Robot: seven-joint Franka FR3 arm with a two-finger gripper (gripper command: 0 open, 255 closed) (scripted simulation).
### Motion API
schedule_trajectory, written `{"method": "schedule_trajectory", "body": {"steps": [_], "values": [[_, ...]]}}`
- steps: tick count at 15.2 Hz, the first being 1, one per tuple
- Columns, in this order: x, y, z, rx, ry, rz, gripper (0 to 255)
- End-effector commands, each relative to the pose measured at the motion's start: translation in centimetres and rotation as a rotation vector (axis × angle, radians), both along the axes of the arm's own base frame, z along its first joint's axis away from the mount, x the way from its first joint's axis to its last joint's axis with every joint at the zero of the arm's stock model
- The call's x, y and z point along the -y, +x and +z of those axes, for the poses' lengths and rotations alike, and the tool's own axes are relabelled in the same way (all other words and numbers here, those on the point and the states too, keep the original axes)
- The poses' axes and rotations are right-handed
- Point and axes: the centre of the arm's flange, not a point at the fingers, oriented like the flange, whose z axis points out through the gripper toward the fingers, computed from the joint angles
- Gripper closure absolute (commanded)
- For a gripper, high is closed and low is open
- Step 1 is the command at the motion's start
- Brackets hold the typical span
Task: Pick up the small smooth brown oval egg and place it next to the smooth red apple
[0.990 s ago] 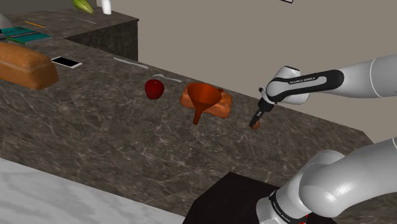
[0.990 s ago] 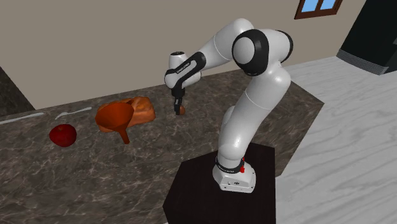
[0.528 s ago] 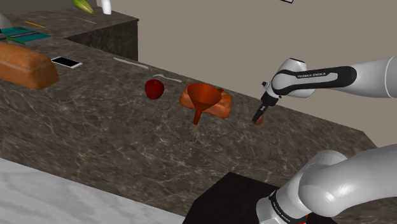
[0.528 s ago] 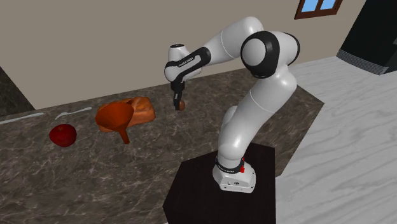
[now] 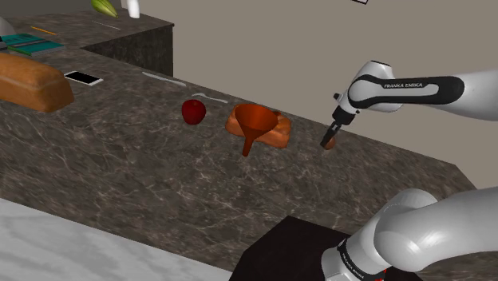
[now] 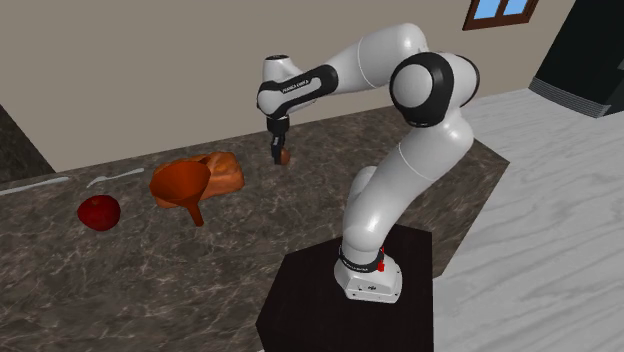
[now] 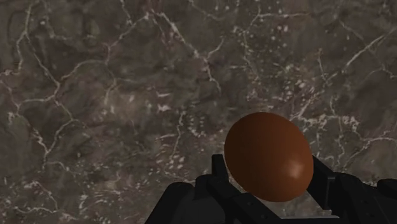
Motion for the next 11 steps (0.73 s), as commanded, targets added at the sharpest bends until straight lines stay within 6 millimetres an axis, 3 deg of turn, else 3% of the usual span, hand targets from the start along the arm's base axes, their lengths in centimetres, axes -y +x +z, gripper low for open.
{"method": "schedule_trajectory", "body": {"steps": [1,11], "values": [[0.0,0.0,1.1,0.000,0.000,0.000,255],[0.0,0.0,6.4,0.000,0.000,0.000,255]]}}
